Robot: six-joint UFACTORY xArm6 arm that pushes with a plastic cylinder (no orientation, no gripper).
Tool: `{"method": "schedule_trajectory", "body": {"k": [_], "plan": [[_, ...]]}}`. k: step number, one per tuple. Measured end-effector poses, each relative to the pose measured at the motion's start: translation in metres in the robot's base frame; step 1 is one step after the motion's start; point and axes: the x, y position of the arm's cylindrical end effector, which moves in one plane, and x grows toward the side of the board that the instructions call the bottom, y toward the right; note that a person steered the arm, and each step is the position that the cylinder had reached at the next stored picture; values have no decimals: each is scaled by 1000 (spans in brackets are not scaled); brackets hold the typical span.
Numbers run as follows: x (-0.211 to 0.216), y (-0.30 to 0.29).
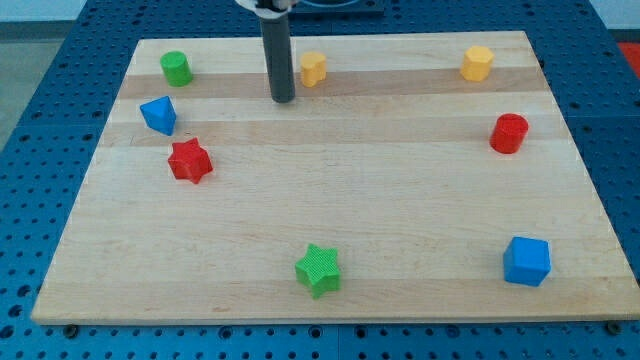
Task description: Place the yellow heart towards the top center
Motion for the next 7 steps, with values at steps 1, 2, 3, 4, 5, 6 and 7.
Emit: {"method": "schedule_trajectory", "body": {"k": [1, 2, 3, 4, 5, 6, 7], "plan": [[-39, -7], [-62, -3], [-62, -2], [-62, -2], [-40, -2], [-28, -2], [-28, 2]]}}
